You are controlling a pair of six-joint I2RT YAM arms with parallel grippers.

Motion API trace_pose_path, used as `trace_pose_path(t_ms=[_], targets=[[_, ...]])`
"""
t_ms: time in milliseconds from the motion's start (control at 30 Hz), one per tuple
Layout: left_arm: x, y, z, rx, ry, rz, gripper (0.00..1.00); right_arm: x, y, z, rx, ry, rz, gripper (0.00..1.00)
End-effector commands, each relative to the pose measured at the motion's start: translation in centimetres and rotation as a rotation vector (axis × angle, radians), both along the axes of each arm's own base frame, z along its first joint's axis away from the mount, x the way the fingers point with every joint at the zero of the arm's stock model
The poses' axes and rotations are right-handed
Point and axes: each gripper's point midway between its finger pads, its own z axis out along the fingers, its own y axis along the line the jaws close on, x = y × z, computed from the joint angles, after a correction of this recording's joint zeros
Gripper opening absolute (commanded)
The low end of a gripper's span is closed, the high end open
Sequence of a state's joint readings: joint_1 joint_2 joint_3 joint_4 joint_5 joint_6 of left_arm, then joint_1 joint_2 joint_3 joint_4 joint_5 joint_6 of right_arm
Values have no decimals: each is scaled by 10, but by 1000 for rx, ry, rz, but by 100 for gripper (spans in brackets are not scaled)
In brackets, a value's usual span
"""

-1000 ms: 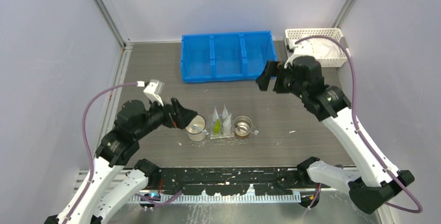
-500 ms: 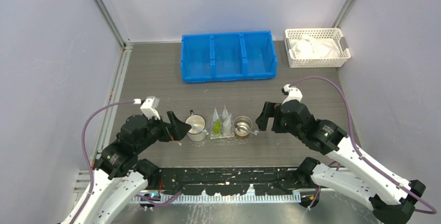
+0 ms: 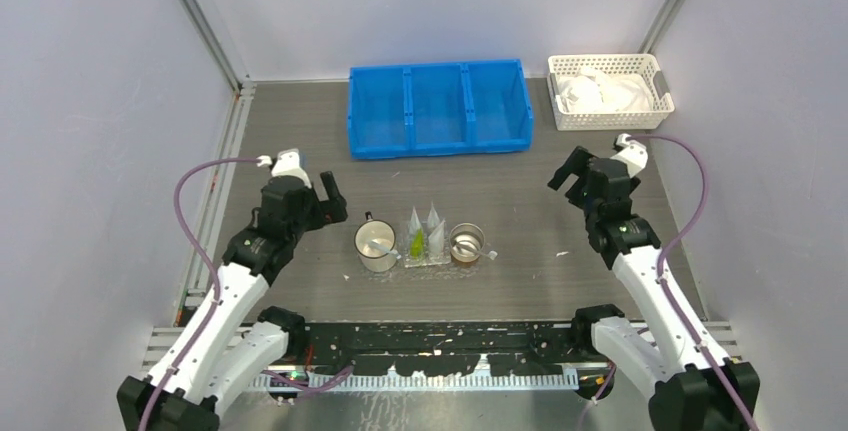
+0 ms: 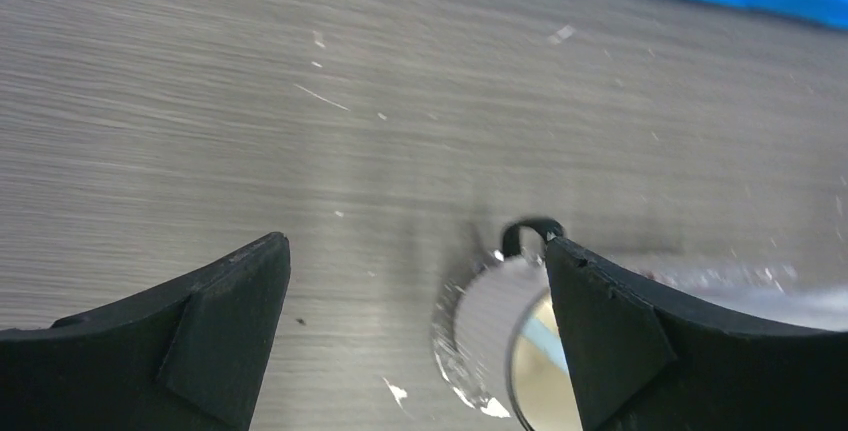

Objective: Prepare toiletry sets of a toothbrush and toothpaste on the tray

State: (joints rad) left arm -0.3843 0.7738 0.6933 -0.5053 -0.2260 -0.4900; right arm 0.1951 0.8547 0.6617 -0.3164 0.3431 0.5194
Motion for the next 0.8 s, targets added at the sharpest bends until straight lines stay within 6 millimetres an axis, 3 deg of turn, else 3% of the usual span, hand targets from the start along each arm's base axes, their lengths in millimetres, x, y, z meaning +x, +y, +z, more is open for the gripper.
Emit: trace_pose_path(t_ms=[0, 267, 433, 767], targets=[[28, 28, 26, 15, -137, 68, 100, 23, -19, 35, -5, -160, -15, 100], [31, 67, 48, 102, -228, 240, 100, 19, -34, 33, -70, -197, -58, 100], [29, 91, 57, 227, -304, 305, 100, 25, -41, 46, -112, -277, -74, 100], [18, 93, 74, 210, -383, 304, 100, 23, -38, 51, -127, -321, -49, 100]])
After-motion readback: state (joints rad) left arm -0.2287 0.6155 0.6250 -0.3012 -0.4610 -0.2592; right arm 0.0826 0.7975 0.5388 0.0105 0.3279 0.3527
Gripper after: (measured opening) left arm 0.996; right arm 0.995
